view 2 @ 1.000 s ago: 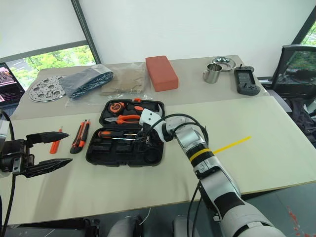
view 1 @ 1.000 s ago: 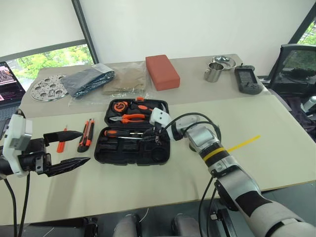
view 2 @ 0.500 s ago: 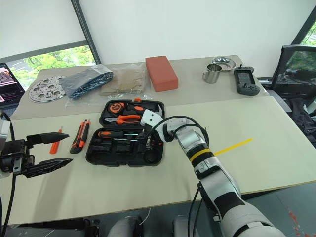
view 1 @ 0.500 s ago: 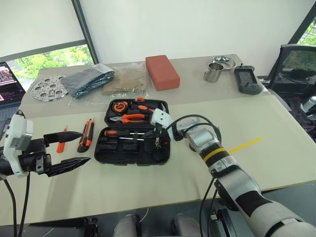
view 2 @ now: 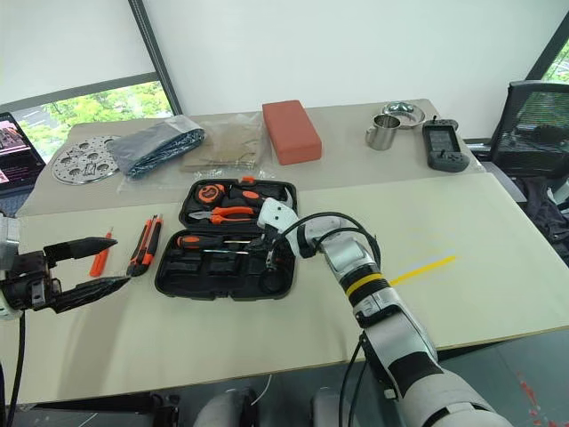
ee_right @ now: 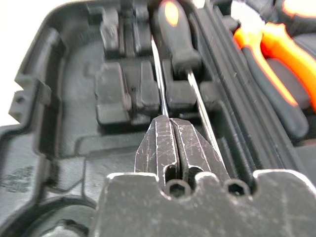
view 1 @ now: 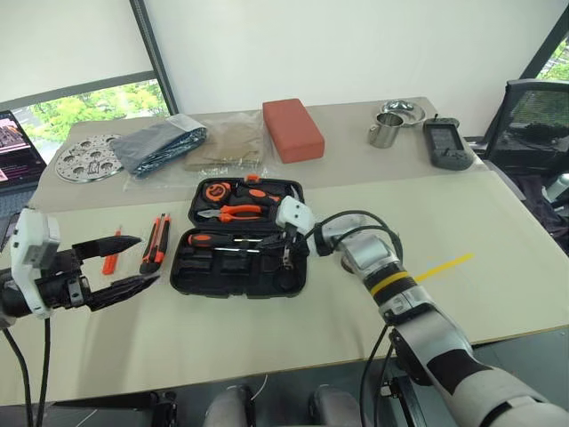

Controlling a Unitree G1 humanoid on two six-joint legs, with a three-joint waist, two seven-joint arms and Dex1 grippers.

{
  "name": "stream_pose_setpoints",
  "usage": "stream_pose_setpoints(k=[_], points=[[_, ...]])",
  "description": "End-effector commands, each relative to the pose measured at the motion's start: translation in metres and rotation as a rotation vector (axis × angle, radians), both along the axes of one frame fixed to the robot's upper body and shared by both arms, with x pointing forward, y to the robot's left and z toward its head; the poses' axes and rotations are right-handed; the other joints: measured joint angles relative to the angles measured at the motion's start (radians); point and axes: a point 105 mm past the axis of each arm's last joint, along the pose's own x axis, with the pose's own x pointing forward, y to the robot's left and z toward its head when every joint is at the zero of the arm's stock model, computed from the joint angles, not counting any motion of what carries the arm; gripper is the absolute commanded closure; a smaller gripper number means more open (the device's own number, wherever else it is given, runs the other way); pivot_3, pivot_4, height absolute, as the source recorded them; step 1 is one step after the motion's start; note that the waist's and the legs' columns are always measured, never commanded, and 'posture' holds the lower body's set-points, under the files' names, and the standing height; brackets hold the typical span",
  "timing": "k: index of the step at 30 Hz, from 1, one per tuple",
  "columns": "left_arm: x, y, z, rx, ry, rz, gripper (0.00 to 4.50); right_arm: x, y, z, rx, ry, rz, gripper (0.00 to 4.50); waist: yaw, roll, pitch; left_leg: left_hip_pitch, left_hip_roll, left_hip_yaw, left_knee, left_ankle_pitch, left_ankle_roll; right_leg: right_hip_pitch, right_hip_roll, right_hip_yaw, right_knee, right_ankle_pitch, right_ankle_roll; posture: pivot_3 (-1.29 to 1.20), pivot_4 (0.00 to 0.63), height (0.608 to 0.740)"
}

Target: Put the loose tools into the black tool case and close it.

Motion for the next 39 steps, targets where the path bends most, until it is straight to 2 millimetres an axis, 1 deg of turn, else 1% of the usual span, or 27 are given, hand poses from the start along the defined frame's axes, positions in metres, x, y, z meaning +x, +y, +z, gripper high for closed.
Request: stream_pose_setpoints(k=[1,3,4,7,9,10,11,13,16,19,24,27,30,32,33,36,37,38,39], points=[[0.02,0.027,-0.003,0.039,-0.092,0.243,0.0,-0.013,-0.006,0.047,0.143,-0.083,0.058,3.75,0.003,0.0,0.0,0.0,0.0,0.0,0.0,0.0,0.0,0.0,0.0,0.0,0.0,0.0,0.0,0.0,0.15,0.74],[0.026,0.035,-0.007,0.049,-0.103,0.313,0.0,-0.017,-0.01,0.052,0.159,-0.086,0.059,3.03,0.008,0.0,0.0,0.0,0.0,0.0,0.0,0.0,0.0,0.0,-0.001,0.0,0.0,0.0,0.0,0.0,0.15,0.74],[0.03,0.043,-0.011,0.059,-0.102,0.372,0.0,-0.02,-0.013,0.056,0.167,-0.095,0.061,2.79,0.009,-0.001,0.0,0.0,0.0,0.0,0.0,0.0,0.0,0.0,-0.001,0.0,0.0,0.0,0.0,0.0,0.15,0.74],[0.041,0.076,-0.026,0.082,-0.074,0.603,0.0,-0.031,-0.024,0.071,0.2,-0.129,0.074,1.73,0.019,-0.001,0.0,0.0,0.0,0.0,0.0,0.0,0.0,0.0,-0.001,0.0,0.0,0.0,0.0,0.0,0.15,0.74],[0.044,0.098,-0.037,0.079,-0.013,0.735,0.0,-0.037,-0.027,0.08,0.227,-0.139,0.074,1.08,0.022,-0.002,0.0,0.0,0.0,0.0,0.0,0.0,0.0,0.0,-0.002,0.0,0.0,0.0,0.0,0.0,0.15,0.74],[0.046,0.104,-0.042,0.076,0.014,0.767,0.0,-0.039,-0.029,0.084,0.234,-0.144,0.074,0.69,0.021,-0.002,0.0,0.0,0.0,0.0,0.0,0.0,0.0,0.0,-0.002,0.0,0.0,0.0,0.0,0.0,0.15,0.74],[0.047,0.105,-0.047,0.074,0.038,0.775,0.0,-0.04,-0.031,0.087,0.236,-0.151,0.071,0.69,0.021,-0.002,0.0,0.0,0.0,0.0,0.0,0.0,0.0,0.0,-0.002,0.0,0.0,0.0,0.0,0.0,0.15,0.74],[0.05,0.1,-0.057,0.088,0.076,0.76,0.0,-0.041,-0.034,0.092,0.236,-0.162,0.063,0.69,0.021,-0.002,0.0,0.0,0.0,0.0,0.0,0.0,0.0,0.0,-0.002,0.0,0.0,0.0,0.0,0.0,0.15,0.74],[0.058,0.099,-0.068,0.088,0.111,0.772,0.0,-0.041,-0.037,0.095,0.237,-0.173,0.049,0.69,0.023,-0.003,0.0,0.0,0.0,0.0,0.0,0.0,0.0,0.0,-0.002,0.0,0.0,0.0,0.0,0.0,0.15,0.74],[0.07,0.1,-0.078,0.075,0.142,0.806,0.0,-0.04,-0.039,0.095,0.232,-0.18,0.036,0.69,0.027,-0.003,0.0,0.0,0.0,0.0,0.0,0.0,0.0,0.0,-0.001,-0.001,0.0,0.0,0.0,0.0,0.15,0.74],[0.085,0.096,-0.091,0.063,0.175,0.79,0.0,-0.041,-0.038,0.094,0.23,-0.183,0.034,0.69,0.029,-0.003,0.0,0.0,-0.001,0.0,0.0,0.0,0.0,0.0,0.0,0.0,0.0,0.0,0.0,0.0,0.15,0.74],[0.096,0.092,-0.104,0.05,0.213,0.777,0.0,-0.042,-0.036,0.095,0.234,-0.186,0.041,0.69,0.031,-0.003,0.0,0.0,-0.001,0.0,0.0,0.0,0.0,0.0,0.0,-0.001,0.0,0.0,0.0,0.0,0.15,0.74],[0.101,0.094,-0.111,0.042,0.241,0.797,0.0,-0.043,-0.035,0.095,0.235,-0.189,0.044,0.69,0.037,-0.003,0.0,0.0,-0.001,0.0,0.001,0.0,0.0,0.0,0.001,-0.001,0.001,0.0,0.0,0.0,0.15,0.74],[0.103,0.096,-0.117,0.034,0.264,0.808,0.54,-0.043,-0.035,0.096,0.232,-0.194,0.042,0.66,0.041,-0.003,0.0,0.0,-0.001,0.0,0.001,0.0,0.0,0.0,0.001,-0.001,0.001,0.0,0.0,0.0,0.15,0.74],[0.103,0.096,-0.118,0.029,0.272,0.808,0.68,-0.043,-0.036,0.096,0.231,-0.196,0.041,0.66,0.043,-0.003,0.0,0.0,-0.001,0.0,0.002,0.0,0.0,0.0,0.001,-0.001,0.001,0.0,0.0,0.0,0.15,0.74],[0.103,0.094,-0.122,0.016,0.293,0.8,1.8,-0.042,-0.038,0.094,0.224,-0.197,0.034,0.66,0.047,-0.003,0.0,0.0,-0.001,0.0,0.002,0.0,0.0,0.0,0.001,-0.001,0.001,0.0,0.0,0.0,0.15,0.74],[0.102,0.095,-0.123,0.019,0.296,0.803,2.28,-0.043,-0.038,0.094,0.222,-0.197,0.033,0.66,0.048,-0.003,0.0,0.0,-0.001,0.0,0.002,0.0,0.0,0.0,0.001,-0.001,0.001,0.0,0.0,0.0,0.15,0.74],[0.102,0.096,-0.123,0.02,0.298,0.807,2.54,-0.043,-0.039,0.093,0.222,-0.196,0.031,0.66,0.048,-0.003,0.0,0.0,-0.001,0.0,0.002,0.0,0.0,0.0,0.001,-0.001,0.001,0.0,0.0,0.0,0.15,0.74],[0.102,0.096,-0.123,0.021,0.298,0.809,2.92,-0.043,-0.039,0.093,0.221,-0.196,0.03,0.66,0.048,-0.003,0.0,0.0,-0.001,0.0,0.002,0.0,0.0,0.0,0.0,-0.001,0.001,0.0,0.0,0.0,0.15,0.74]])
